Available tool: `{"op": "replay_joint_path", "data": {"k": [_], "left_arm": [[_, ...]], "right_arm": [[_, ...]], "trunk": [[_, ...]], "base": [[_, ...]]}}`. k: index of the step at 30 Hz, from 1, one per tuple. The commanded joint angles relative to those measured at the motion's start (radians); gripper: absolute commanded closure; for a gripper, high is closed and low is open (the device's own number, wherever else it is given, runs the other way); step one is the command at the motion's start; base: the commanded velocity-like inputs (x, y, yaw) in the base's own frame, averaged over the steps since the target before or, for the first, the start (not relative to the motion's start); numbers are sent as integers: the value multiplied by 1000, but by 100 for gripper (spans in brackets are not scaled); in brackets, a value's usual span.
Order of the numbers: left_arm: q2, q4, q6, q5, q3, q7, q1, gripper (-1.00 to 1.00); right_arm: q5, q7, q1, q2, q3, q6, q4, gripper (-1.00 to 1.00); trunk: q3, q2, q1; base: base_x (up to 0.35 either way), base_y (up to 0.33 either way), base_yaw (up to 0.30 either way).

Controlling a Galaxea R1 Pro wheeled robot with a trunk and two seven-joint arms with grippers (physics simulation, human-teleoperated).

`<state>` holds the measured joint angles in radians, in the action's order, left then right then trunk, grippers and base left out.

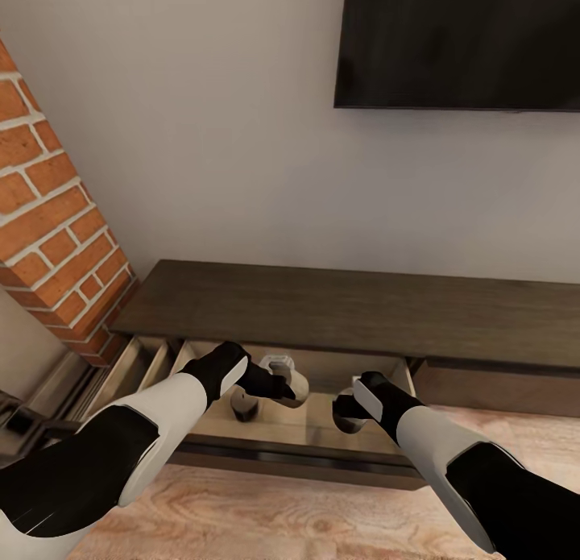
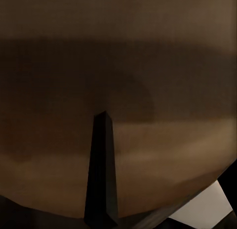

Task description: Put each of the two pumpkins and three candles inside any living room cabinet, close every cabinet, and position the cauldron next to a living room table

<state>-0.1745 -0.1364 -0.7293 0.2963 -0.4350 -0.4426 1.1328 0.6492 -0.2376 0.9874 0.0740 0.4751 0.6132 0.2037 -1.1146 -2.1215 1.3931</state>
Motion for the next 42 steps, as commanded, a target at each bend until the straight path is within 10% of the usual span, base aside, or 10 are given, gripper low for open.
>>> {"op": "replay_joint_path", "data": {"k": [1,34,42], "left_arm": [[0,0,-4,6,-4,-1,1,100],[0,0,-4,6,-4,-1,1,100],[0,0,-4,6,-4,-1,1,100]], "right_arm": [[10,-8,0,1,7,3,2,100],[9,-7,0,18,8,2,-15,100],[5,32,0,33,16,-169,-78,100]], "trunk": [[-2,0,0],[-55,0,0],[-68,0,0]], "base": [[0,0,0],[0,0,0],[0,0,0]]}}
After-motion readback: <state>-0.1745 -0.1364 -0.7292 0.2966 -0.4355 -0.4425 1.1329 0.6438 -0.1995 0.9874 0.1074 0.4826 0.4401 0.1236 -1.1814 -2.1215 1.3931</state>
